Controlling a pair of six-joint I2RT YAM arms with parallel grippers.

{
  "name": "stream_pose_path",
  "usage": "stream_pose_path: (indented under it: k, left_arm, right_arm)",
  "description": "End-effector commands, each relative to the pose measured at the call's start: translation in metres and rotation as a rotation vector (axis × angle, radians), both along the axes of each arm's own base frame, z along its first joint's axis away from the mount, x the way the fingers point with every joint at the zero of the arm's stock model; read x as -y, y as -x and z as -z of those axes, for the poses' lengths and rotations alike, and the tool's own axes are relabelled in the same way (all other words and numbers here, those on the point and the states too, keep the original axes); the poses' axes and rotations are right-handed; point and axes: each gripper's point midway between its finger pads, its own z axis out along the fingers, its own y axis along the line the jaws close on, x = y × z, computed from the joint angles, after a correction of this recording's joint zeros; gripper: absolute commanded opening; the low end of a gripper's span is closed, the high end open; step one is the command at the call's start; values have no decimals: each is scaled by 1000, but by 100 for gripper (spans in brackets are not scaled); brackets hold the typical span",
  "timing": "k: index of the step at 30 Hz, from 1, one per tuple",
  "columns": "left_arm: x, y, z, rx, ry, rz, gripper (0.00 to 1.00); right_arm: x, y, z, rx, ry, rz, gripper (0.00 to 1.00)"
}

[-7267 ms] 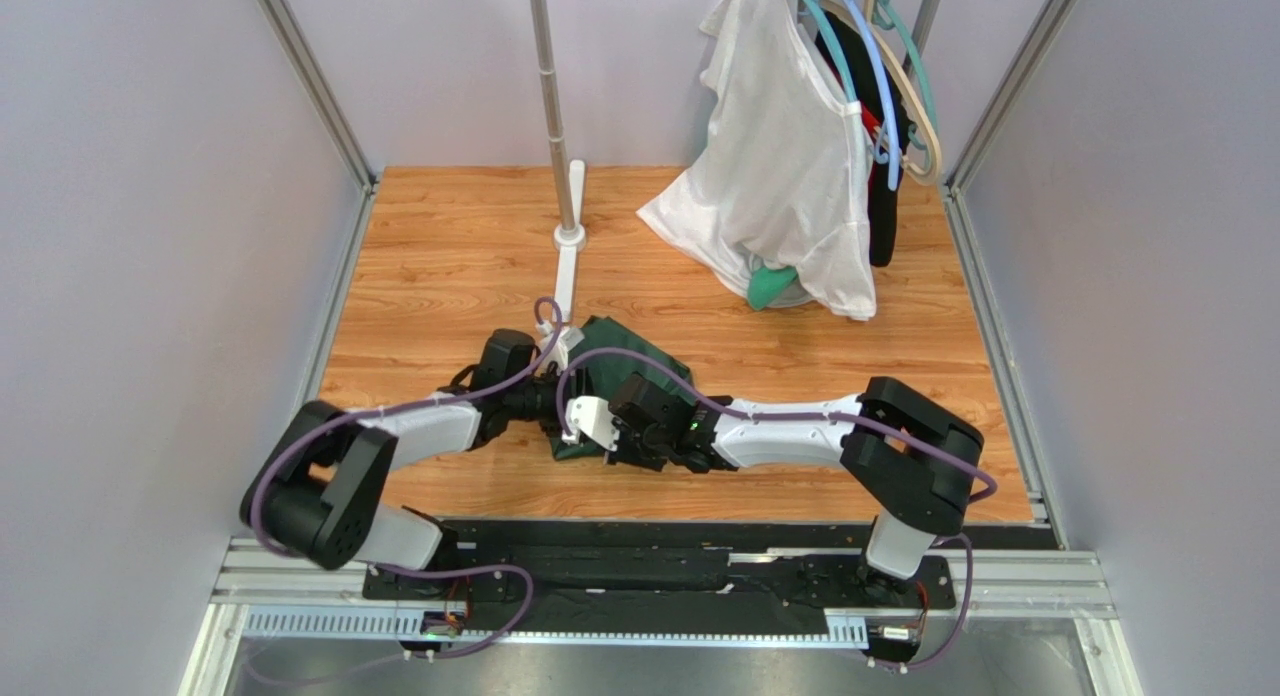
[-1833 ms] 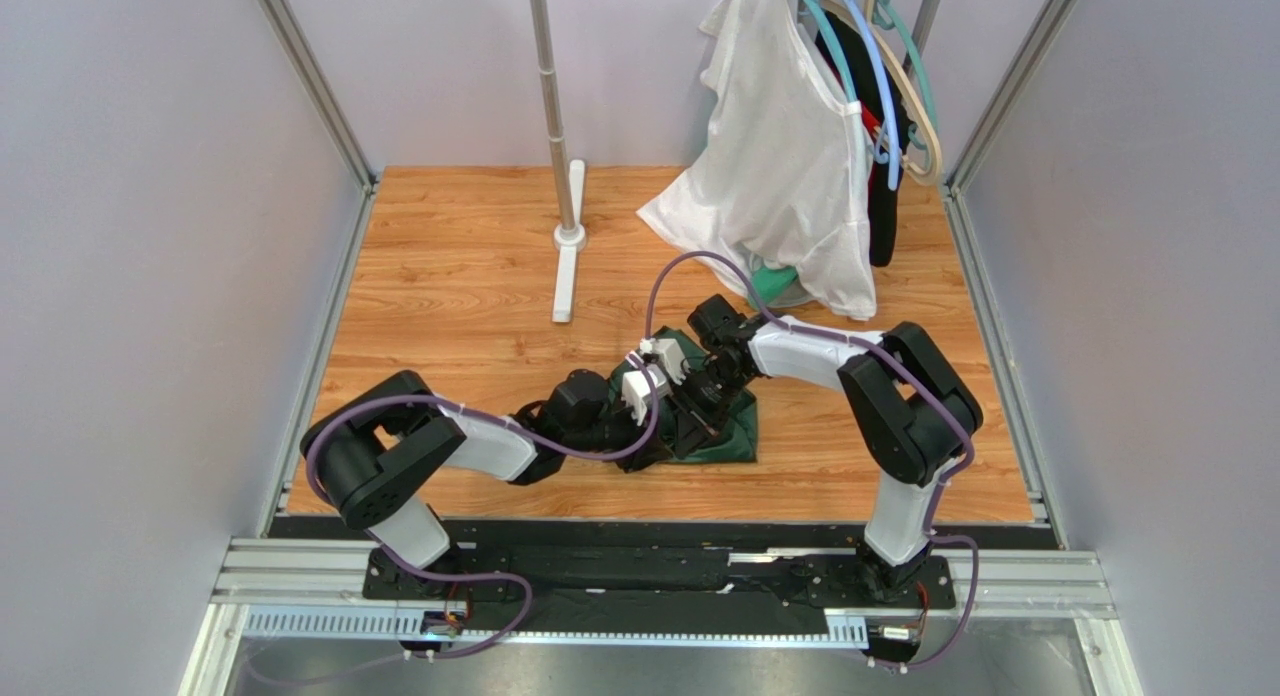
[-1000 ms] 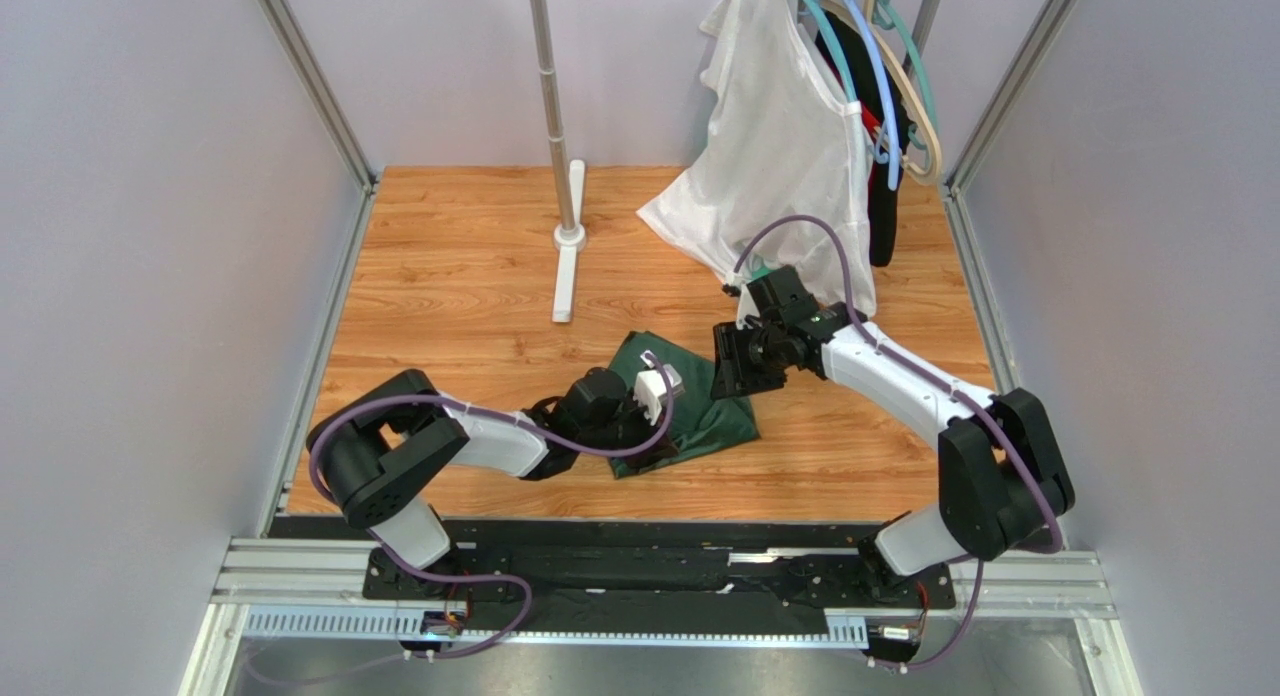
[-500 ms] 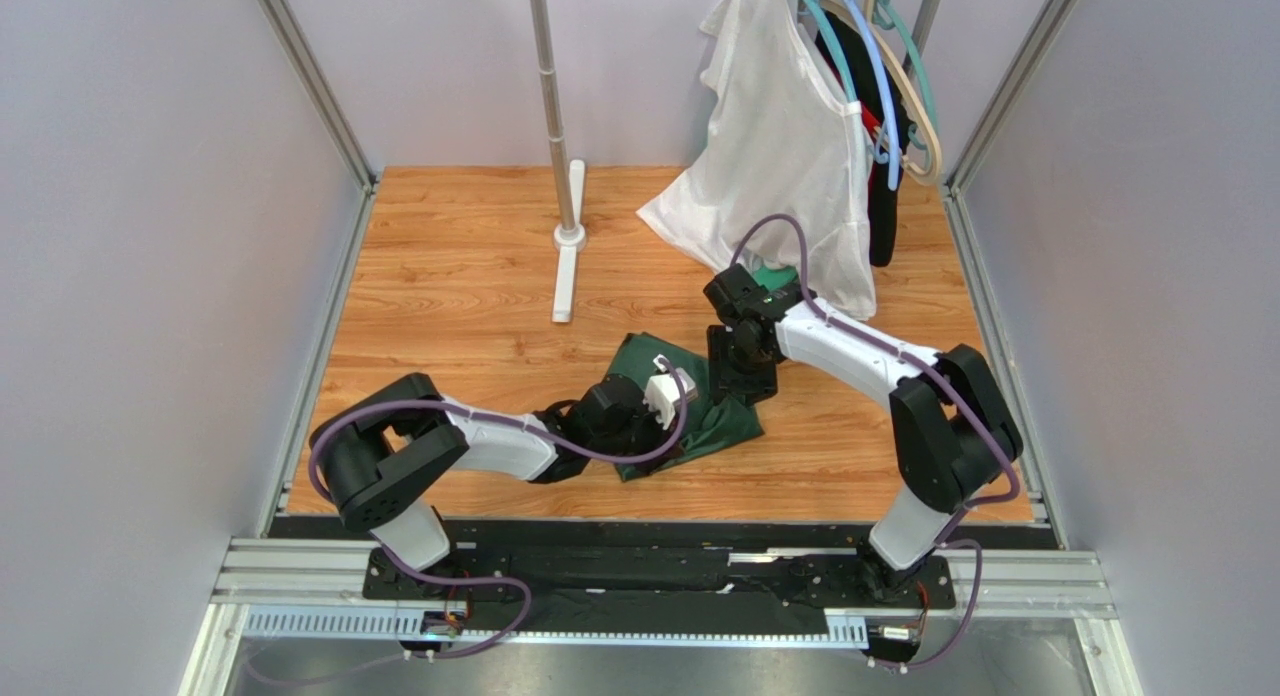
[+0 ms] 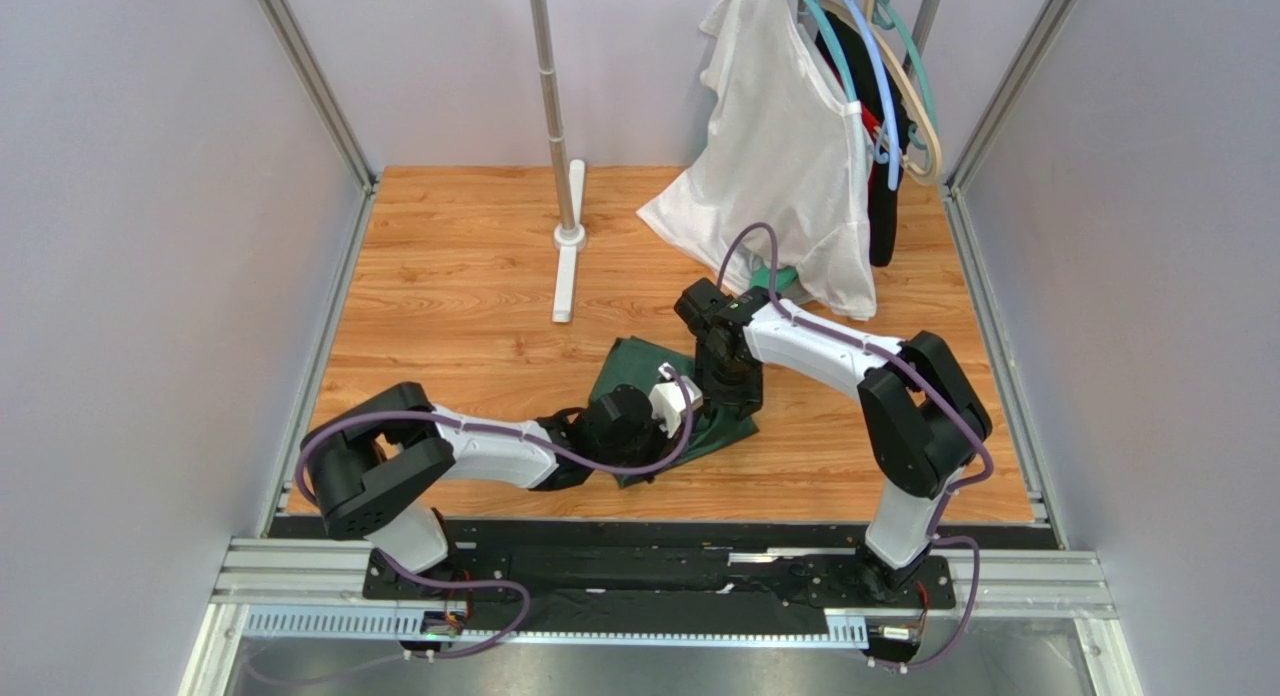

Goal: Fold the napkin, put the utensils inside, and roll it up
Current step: Roll the napkin with the utensil

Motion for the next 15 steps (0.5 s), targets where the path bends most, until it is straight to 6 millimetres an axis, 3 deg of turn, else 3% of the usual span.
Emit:
stream_pose_path:
  k: [1,10,13,15]
  left_arm:
    - [-18,10,15,-20,-108,-3,17]
    - [-15,14,12,16,-127,12,17]
    - [-14,15,13,27,-139,11,16]
    - [-16,15,13,28,-147,8,16]
  right_arm:
    - [-1,-9,-1,34,25,63,54]
    - [-3,-15,7,33,41,81,57]
    - [-3,-15,9,28,44,84,52]
    - [-1,-14,7,31,48,92,40]
